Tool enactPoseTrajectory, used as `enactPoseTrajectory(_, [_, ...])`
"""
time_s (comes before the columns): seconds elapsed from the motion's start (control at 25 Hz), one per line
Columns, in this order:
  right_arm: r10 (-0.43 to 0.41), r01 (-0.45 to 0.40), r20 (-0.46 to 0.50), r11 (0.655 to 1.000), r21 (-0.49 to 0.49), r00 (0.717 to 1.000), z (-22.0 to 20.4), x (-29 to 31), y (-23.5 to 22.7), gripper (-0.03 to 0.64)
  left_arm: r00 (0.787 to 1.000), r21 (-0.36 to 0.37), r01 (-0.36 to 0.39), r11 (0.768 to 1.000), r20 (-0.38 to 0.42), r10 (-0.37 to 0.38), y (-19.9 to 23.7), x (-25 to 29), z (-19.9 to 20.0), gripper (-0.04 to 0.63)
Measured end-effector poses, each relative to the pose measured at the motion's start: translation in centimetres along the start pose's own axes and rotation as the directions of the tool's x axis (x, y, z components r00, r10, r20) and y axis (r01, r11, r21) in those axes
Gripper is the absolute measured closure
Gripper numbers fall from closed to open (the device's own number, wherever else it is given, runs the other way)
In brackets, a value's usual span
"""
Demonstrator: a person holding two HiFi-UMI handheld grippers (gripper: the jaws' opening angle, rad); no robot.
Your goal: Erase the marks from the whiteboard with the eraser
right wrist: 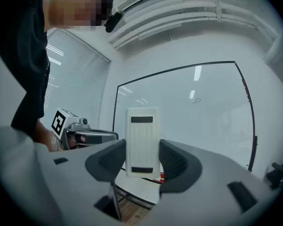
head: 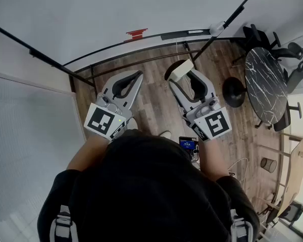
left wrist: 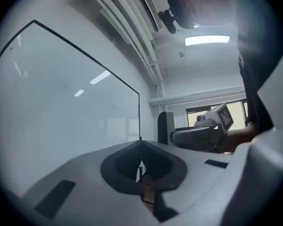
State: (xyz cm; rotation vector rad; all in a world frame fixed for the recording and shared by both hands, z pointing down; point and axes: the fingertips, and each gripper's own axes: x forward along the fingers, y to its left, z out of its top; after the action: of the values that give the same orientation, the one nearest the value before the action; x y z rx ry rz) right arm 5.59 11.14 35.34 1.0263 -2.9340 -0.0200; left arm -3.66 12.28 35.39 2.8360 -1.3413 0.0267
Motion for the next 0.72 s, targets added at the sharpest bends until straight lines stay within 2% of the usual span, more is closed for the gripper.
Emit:
enactPoseTrajectory(0.4, [0.047,-0.047,-0.036,0.999,0.014,0.998,-1.2,0.8,2.3,0.397,1.0,0.009,-0.016,1.0,0.001,0.016,0.6,-1.6,-0.2,0.591])
enactPoseTrajectory(0.72, [0.073,-0.071,-0.066,0.997,0.023,0.995,-1.4,3.3,4.5,0.396,1.0,-0.014,-0.023,1.0,-0.005,0.023,2.9,-3.7,-0.4,0.591])
